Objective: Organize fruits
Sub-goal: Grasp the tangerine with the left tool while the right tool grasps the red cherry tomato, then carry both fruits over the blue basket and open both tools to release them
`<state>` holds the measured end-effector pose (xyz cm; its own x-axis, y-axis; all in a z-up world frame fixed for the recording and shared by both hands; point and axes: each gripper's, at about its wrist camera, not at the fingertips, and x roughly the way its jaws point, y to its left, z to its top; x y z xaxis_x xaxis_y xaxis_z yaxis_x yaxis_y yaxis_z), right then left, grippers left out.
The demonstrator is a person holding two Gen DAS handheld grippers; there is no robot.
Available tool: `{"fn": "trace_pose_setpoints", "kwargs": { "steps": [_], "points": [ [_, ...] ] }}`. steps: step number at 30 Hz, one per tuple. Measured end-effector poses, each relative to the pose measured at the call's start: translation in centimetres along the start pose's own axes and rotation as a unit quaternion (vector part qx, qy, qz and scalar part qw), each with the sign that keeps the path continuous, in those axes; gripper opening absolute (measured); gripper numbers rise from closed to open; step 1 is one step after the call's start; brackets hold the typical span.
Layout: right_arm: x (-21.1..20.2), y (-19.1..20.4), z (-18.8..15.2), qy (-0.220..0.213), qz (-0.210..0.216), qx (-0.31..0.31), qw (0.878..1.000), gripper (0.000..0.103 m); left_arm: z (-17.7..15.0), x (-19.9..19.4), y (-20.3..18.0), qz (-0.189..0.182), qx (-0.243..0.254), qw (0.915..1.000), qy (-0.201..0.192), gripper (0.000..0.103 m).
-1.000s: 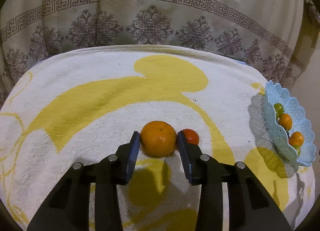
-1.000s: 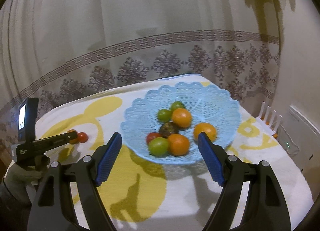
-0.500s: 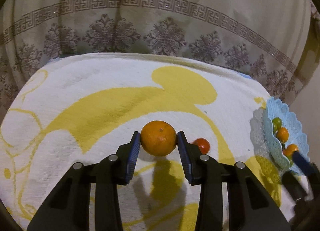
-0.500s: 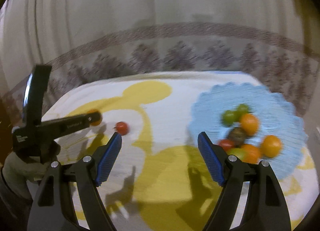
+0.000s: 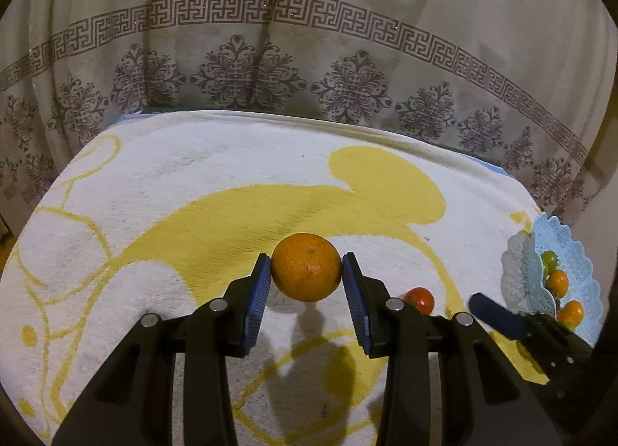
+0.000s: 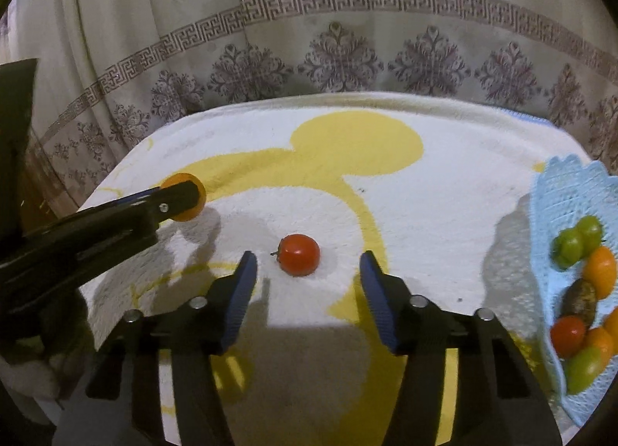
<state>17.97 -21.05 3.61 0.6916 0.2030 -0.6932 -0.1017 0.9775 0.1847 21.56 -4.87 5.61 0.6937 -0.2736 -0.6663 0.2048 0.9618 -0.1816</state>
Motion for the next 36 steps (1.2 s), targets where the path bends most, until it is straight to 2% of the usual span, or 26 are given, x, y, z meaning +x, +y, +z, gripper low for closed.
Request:
{"fn": "trace_pose_setpoints", "kwargs": {
  "steps": [8, 12, 18, 22, 31, 36],
  "points": [
    [2.4, 0.5, 0.6, 0.017, 0.004, 0.002, 1.000, 0.045, 0.0, 0.1, 0.0, 0.000, -0.002, 1.0000, 0.001, 0.039],
    [3.3, 0.6, 0.6, 0.033, -0.014, 0.002, 0.999, 0.031, 0.0, 0.2, 0.0, 0.001, -0.004, 1.0000, 0.002, 0.039],
    [2.5, 0.2, 0.3, 0.027, -0.008, 0.013, 1.000, 0.031, -0.1, 0.3, 0.0, 0.001, -0.003, 1.0000, 0.003, 0.039],
    [0.5, -0.7, 0.1, 0.007, -0.010, 0.033, 0.999, 0.031, -0.1, 0.1, -0.4, -0.003, 0.002, 1.0000, 0.000, 0.039],
    [-3.5, -2.0, -0.3, -0.033, -0.028, 0.052, 0.998, 0.031, 0.0, -1.1, -1.7, -0.017, 0.013, 0.9997, -0.012, 0.039],
    [-5.6, -2.8, -0.7, -0.054, -0.052, 0.062, 0.995, 0.031, 0.2, -1.7, -2.0, -0.024, 0.013, 0.9995, -0.019, 0.039]
  ]
}}
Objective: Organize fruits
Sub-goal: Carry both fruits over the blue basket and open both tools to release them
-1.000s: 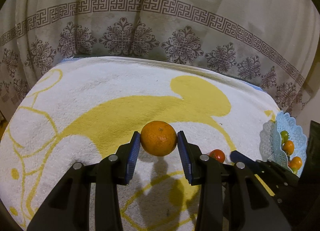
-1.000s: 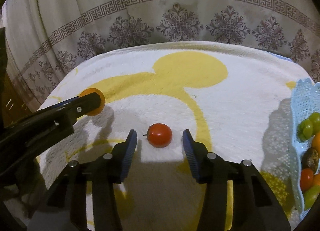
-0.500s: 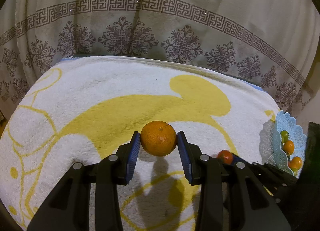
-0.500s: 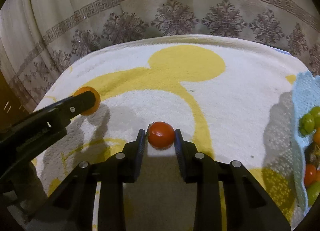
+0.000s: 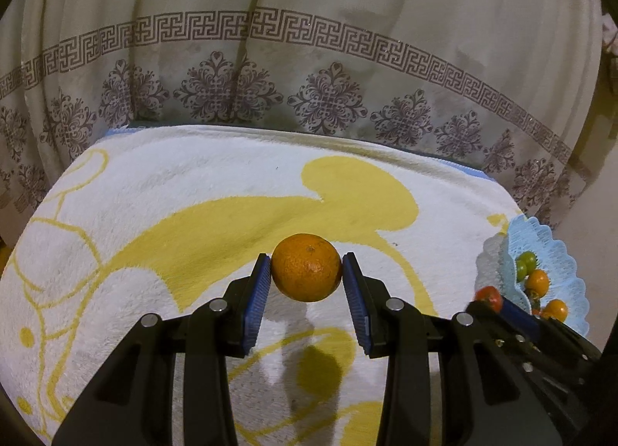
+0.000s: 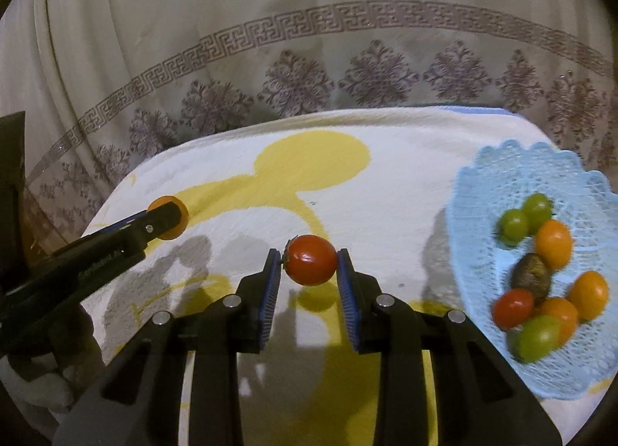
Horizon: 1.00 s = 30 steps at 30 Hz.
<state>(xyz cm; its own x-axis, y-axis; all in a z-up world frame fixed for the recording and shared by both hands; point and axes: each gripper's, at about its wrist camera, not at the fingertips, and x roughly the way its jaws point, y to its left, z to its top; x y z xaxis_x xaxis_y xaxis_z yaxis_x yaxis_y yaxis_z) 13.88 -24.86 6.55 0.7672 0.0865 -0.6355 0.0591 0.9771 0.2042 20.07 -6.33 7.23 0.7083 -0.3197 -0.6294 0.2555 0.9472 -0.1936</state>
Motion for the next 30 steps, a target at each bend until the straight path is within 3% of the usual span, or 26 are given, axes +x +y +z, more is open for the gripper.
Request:
{"fn": "trace_pose_setpoints", "kwargs": {
  "steps": [15, 30],
  "points": [
    [-5.8, -5.0, -0.7, -0.042, -0.047, 0.045, 0.997, 0.031, -0.4, -2.0, -3.2, -0.037, 0.034, 0.9986, -0.016, 0.039],
    [-9.8, -12.6, -2.9, -0.058, -0.109, 0.118, 0.985, 0.031, -1.4, -2.9, -6.3, -0.079, 0.058, 0.9951, -0.008, 0.039]
  ]
}}
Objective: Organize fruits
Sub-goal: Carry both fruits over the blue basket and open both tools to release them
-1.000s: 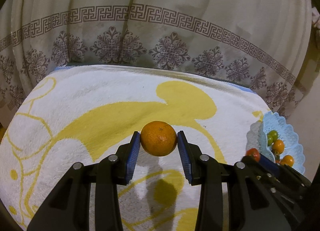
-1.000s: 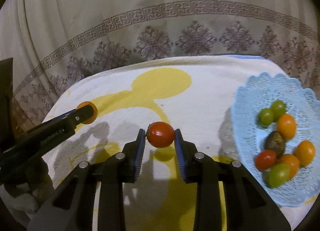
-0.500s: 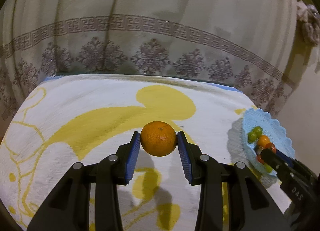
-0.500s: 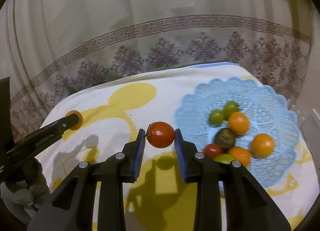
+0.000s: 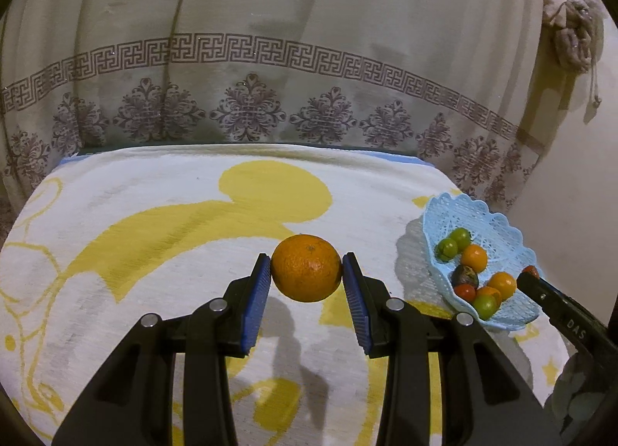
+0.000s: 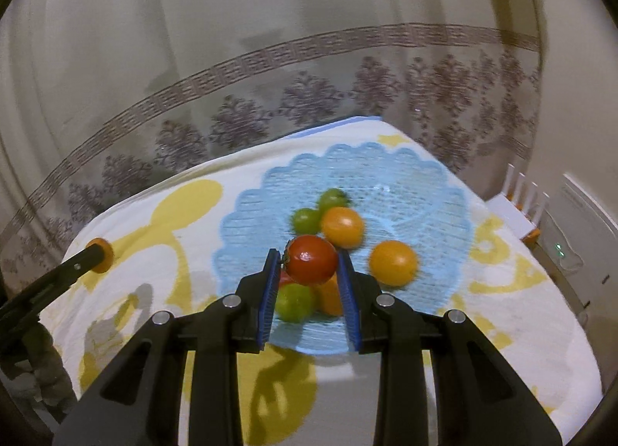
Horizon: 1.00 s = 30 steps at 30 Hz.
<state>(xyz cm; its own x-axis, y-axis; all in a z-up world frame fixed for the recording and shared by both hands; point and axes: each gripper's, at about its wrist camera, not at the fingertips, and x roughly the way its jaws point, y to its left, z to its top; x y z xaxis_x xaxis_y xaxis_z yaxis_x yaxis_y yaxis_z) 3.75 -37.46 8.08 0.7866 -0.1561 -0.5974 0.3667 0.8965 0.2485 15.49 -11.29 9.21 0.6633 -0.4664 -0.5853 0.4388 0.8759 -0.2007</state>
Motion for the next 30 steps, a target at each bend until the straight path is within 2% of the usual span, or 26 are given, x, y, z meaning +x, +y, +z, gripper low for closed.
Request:
{"fn": "trace_pose_setpoints", "kwargs": {
  "steps": [5, 8, 9, 15, 25, 30],
  "points": [
    [-0.1, -1.0, -0.3, 0.004, -0.010, 0.009, 1.000, 0.032, -0.1, 0.0, -0.4, -0.005, 0.006, 1.0000, 0.002, 0.039],
    [-0.3, -1.9, -0.4, -0.004, -0.010, 0.025, 1.000, 0.056, -0.2, 0.1, -0.8, -0.007, 0.009, 0.9999, 0.003, 0.039],
    [-0.5, -2.2, -0.5, -0.009, -0.012, 0.028, 1.000, 0.058, -0.3, 0.1, -0.9, -0.008, 0.011, 0.9999, 0.003, 0.039],
    [-1.5, -3.3, -0.7, -0.022, -0.019, 0.039, 0.999, 0.058, -0.5, 0.0, -1.4, -0.012, 0.018, 0.9998, 0.003, 0.039],
    [-3.7, -4.2, -2.9, -0.056, -0.069, 0.008, 0.996, 0.058, -0.8, -0.5, -3.2, -0.014, 0.043, 0.9990, -0.003, 0.039],
    [-4.7, -4.8, -4.2, -0.075, -0.099, 0.000, 0.992, 0.064, -1.0, -0.4, -4.6, -0.016, 0.057, 0.9983, 0.003, 0.039]
  ]
}}
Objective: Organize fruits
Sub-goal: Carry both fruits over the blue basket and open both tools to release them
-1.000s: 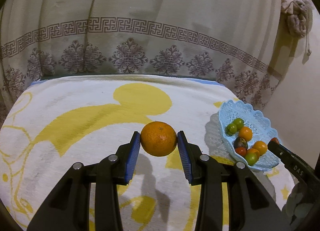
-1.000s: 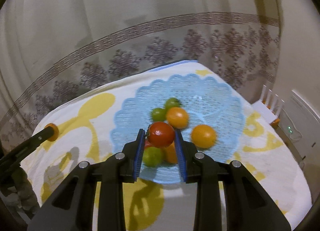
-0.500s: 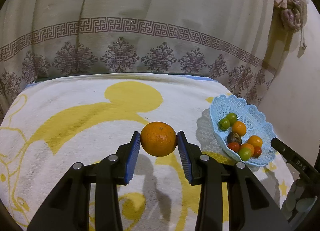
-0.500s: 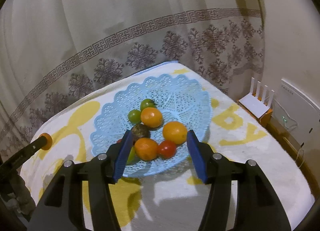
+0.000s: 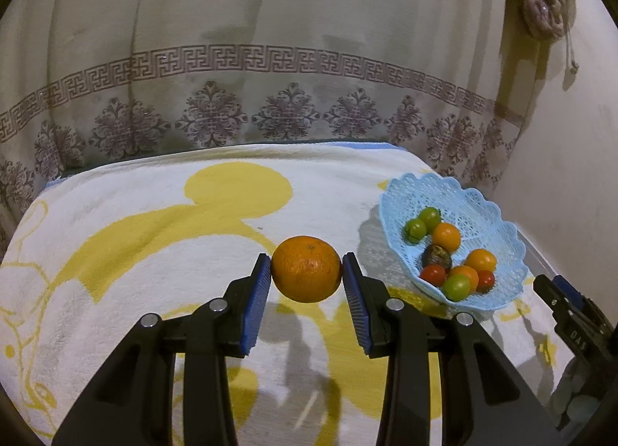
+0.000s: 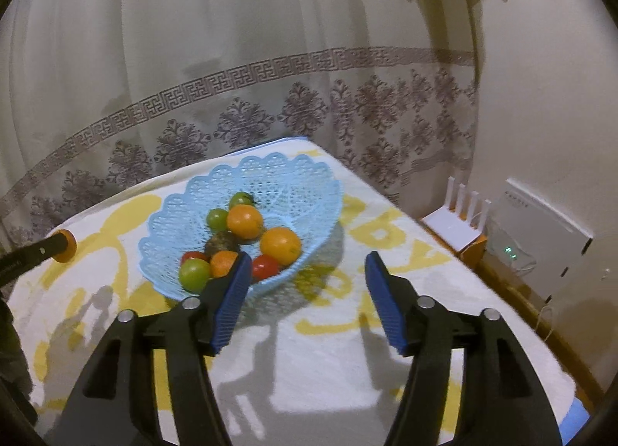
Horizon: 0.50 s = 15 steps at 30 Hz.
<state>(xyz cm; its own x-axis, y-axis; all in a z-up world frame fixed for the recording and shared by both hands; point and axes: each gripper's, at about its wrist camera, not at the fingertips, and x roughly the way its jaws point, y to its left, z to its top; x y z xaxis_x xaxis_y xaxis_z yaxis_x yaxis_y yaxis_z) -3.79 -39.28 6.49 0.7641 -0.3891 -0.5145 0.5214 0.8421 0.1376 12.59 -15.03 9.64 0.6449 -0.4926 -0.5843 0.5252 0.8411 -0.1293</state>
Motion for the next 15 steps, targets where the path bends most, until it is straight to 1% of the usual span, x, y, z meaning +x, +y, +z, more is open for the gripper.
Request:
{"fn": "trace_pose_setpoints", "kwargs": {
  "steps": [4, 8, 11, 15],
  "points": [
    [0.0, -0.8, -0.6, 0.001, -0.003, 0.015, 1.000, 0.065, 0.0, 0.5, -2.0, -0.011, 0.015, 0.9998, 0.010, 0.039],
    [0.3, -1.5, -0.8, 0.003, -0.003, 0.030, 1.000, 0.065, 0.3, 1.0, -4.1, -0.023, 0.028, 0.9993, 0.011, 0.039],
    [0.3, -1.8, -0.9, 0.002, -0.002, 0.040, 0.999, 0.070, 0.6, 1.7, -5.7, -0.031, 0.037, 0.9987, 0.013, 0.039],
    [0.4, -2.0, -1.2, 0.002, 0.000, 0.045, 0.999, 0.071, 0.8, 2.9, -7.7, -0.043, 0.051, 0.9976, 0.018, 0.039]
  ]
}}
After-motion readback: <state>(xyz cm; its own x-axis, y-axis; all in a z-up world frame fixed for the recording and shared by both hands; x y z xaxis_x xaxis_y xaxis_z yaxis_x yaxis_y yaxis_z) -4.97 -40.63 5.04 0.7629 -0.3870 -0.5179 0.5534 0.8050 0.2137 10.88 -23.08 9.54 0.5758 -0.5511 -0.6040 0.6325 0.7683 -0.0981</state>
